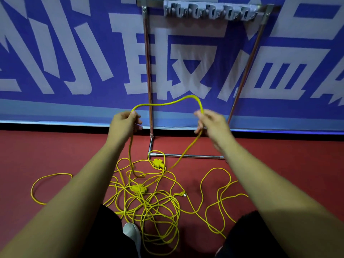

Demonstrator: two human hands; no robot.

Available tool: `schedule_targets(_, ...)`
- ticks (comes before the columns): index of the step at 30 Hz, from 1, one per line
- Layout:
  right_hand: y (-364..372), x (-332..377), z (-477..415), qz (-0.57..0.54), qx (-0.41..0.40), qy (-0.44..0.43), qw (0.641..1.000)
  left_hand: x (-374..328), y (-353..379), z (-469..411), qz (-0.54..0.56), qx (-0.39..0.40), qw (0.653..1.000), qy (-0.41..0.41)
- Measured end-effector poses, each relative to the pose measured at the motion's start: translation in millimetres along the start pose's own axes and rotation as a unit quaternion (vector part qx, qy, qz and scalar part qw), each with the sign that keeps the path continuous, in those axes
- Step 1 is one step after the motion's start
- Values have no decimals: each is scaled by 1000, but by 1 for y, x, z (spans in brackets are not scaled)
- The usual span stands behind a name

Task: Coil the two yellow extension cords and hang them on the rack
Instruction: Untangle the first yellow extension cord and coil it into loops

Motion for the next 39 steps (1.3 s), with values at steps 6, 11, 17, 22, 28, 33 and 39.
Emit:
schedule_targets(6,41,114,1,106,169,-63,978,-15,19,12,-13,-3,998,69)
schedule_targets(11,56,92,13,232,212,-57,948,-58,78,38,-39,241,963,111)
schedule_targets(17,28,-32,31,242,252,12,937,-55,63,38,71,195,972,112)
schedule_targets(22,11,-159,69,266,281,135,912,-57,39,39,282,111,947,110)
schedule_targets(28,4,-152,60,63,100,160,980,-16,17,25,58,45,995,69)
schedule_targets(33,26,0,24,-41,75,23,996,-6,0,24,-146,-57,986,47)
schedule_targets(39,69,86,35,105,234,-68,964,-62,59,44,-27,179,976,122)
Point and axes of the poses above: each hand's wrist, its own z-axis away from the middle knuckle, its own y-axis out of the palm, x = y × z, the point moved 6 cm from there along -z, towards the middle knuckle, and after that the axes turned 8 degrees about x, right-handed, at the moved point
